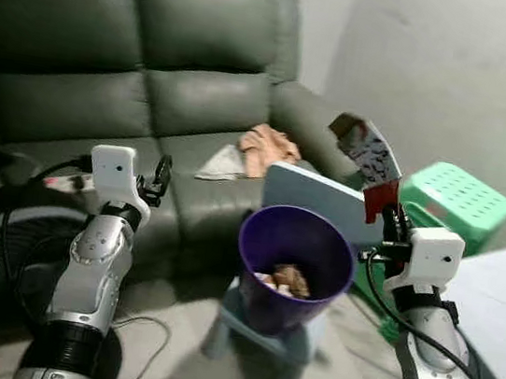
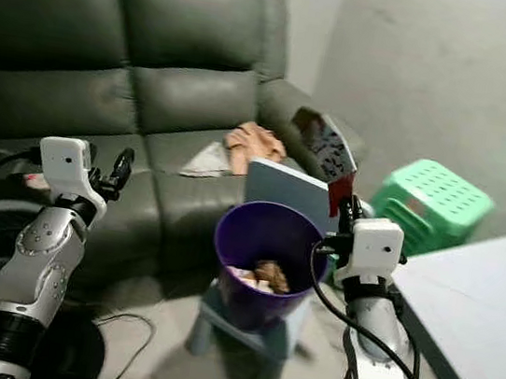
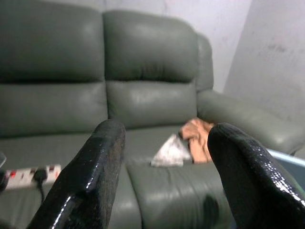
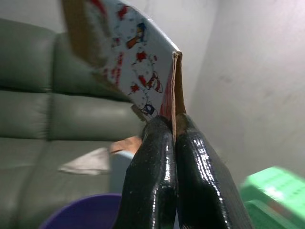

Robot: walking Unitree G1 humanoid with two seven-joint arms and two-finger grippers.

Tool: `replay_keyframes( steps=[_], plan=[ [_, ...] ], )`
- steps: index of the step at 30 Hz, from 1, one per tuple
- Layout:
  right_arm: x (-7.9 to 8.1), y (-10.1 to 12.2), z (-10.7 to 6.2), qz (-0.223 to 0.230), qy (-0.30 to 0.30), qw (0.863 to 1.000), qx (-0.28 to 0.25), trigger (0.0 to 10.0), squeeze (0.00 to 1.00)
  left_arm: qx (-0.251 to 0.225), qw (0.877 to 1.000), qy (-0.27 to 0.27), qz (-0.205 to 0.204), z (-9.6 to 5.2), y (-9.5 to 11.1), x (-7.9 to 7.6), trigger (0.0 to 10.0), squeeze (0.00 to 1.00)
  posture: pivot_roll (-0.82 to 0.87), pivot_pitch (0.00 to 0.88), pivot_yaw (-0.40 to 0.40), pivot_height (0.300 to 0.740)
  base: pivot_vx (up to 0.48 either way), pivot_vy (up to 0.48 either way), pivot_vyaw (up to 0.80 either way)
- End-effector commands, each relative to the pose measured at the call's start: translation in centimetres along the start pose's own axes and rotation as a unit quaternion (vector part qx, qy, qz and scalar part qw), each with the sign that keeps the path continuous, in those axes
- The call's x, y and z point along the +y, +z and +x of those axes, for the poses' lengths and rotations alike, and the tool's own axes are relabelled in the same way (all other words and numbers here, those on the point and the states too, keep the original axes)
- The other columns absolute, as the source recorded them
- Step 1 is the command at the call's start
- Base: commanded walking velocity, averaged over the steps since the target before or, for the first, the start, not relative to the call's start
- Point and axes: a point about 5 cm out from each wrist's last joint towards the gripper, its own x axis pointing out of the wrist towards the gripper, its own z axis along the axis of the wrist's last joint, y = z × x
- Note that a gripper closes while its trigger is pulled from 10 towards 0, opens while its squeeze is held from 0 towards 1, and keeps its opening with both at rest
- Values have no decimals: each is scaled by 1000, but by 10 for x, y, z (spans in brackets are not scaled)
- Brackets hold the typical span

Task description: Picking trash to rubbish bin

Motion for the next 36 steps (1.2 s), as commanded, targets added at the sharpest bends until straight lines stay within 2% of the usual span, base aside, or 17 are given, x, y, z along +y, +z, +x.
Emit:
replay_keyframes(
  steps=[1, 14, 36],
  plan=[
    [-6, 1, -1, 13, -12, 1000, 4, 10000, 0, 3, 1000, -10, 9, 2, 3, -7, 10000, 0, 29, 0, -60, 740, 0, 0, 0],
    [-4, 1, 0, 18, 2, 1000, 5, 10000, 0, -3, 1000, -7, -10, 2, 5, -5, 10000, 0, 29, 0, -64, 740, 0, 0, 0],
    [0, 0, -2, 23, 19, 1000, 12, 10000, 0, -5, 1000, -8, -14, 1, 6, -5, 10000, 0, 31, 0, -64, 740, 337, 0, 0]
  ],
)
